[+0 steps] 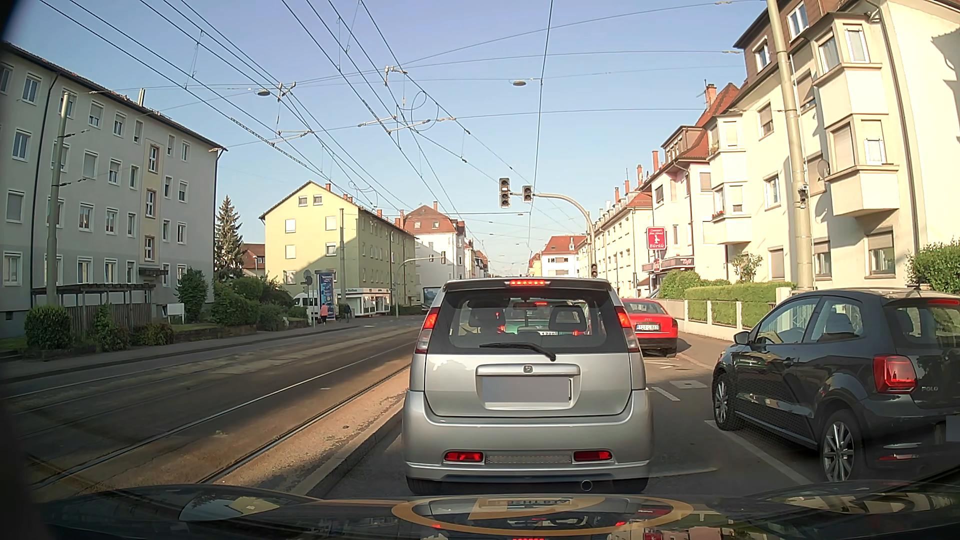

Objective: Follow the waypoints while adhering to traffic rules and regulations

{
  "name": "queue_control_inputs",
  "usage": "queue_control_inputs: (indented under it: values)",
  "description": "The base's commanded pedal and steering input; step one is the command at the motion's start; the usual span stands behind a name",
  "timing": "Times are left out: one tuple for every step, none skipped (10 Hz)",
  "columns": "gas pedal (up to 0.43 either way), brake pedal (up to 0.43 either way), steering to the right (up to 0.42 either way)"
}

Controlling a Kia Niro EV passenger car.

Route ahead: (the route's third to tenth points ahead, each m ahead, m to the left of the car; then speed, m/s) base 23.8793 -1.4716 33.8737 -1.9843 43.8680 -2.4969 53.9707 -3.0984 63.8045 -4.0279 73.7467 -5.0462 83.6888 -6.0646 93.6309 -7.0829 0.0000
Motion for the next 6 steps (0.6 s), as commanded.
queue_control_inputs:
  values:
    - [0.0, 0.116, -0.002]
    - [0.0, 0.11, -0.002]
    - [0.0, 0.11, -0.002]
    - [0.0, 0.11, -0.002]
    - [0.0, 0.11, -0.002]
    - [0.0, 0.11, -0.002]
